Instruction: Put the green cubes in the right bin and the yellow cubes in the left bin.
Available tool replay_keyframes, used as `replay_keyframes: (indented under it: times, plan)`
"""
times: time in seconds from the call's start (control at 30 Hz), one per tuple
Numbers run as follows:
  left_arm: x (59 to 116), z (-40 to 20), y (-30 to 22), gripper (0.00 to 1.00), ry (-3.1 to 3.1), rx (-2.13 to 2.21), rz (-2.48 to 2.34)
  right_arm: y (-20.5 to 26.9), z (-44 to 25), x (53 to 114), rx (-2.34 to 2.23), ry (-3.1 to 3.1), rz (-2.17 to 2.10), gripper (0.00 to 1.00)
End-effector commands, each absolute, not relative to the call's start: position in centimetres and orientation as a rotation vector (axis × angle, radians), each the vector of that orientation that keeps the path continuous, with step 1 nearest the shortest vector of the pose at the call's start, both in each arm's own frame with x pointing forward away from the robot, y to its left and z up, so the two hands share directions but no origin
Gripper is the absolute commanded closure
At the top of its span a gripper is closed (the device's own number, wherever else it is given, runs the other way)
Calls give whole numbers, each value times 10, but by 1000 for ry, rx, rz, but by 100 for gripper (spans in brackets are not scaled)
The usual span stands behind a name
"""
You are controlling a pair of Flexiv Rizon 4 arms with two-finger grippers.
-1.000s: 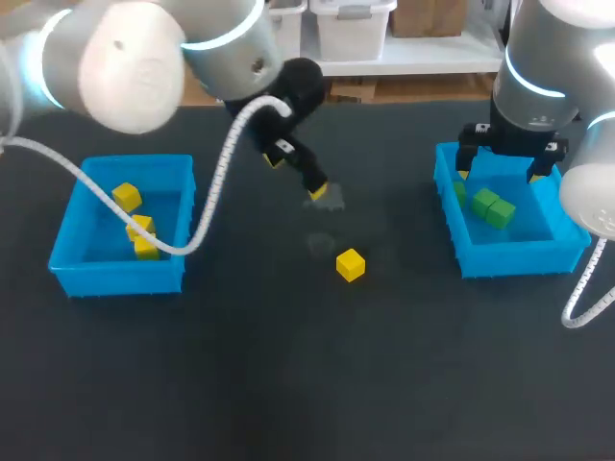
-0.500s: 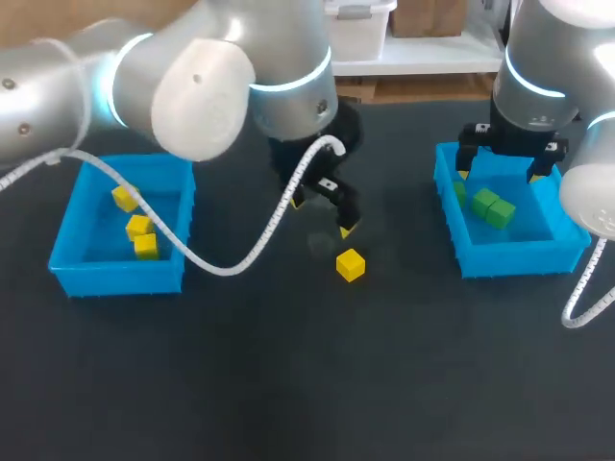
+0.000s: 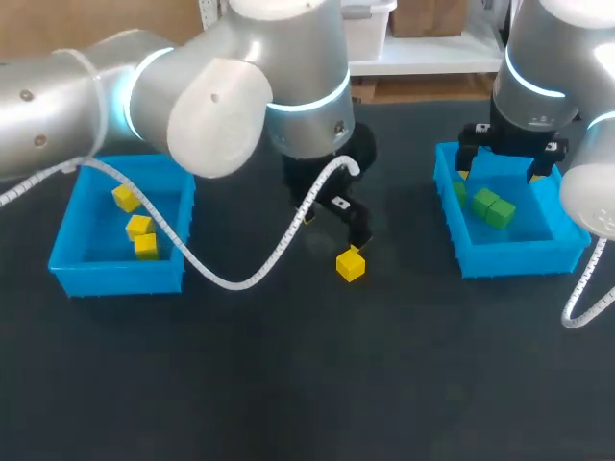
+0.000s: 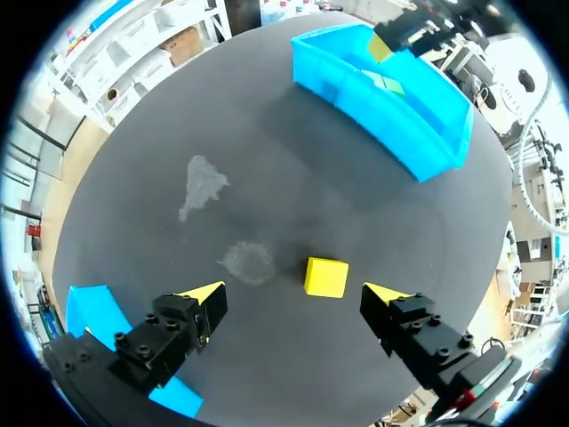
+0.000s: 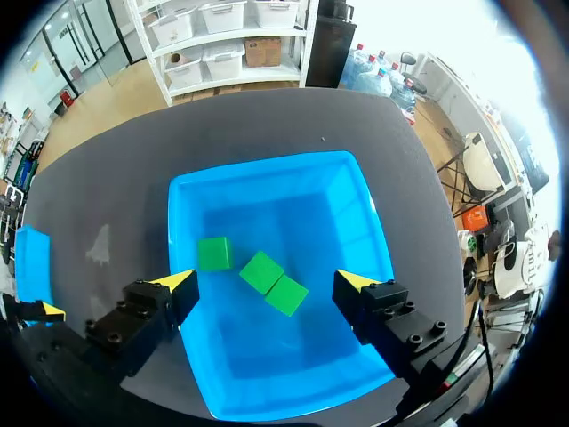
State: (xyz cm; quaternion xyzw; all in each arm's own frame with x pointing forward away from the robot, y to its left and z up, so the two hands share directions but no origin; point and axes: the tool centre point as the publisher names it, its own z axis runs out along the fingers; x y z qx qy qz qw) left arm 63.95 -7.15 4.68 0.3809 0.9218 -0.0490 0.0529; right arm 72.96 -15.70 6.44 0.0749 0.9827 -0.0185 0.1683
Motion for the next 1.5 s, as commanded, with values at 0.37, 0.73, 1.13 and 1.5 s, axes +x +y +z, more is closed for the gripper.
replay_keyframes:
  times: [0.37,0.73,1.13,1.5]
  plan:
    - [621,8,-88,0,2835,1214,-64,-158,65,728,214,2791,-52,0]
    - [622,-7,-99,0,2827,1229,-11,-158,65,728,214,2791,-52,0]
    - [632,-14,-91,100,2797,1209,39,-158,65,728,214,2791,-52,0]
    - [649,18,-67,100,2743,1090,-65,-158,65,728,214,2791,-52,0]
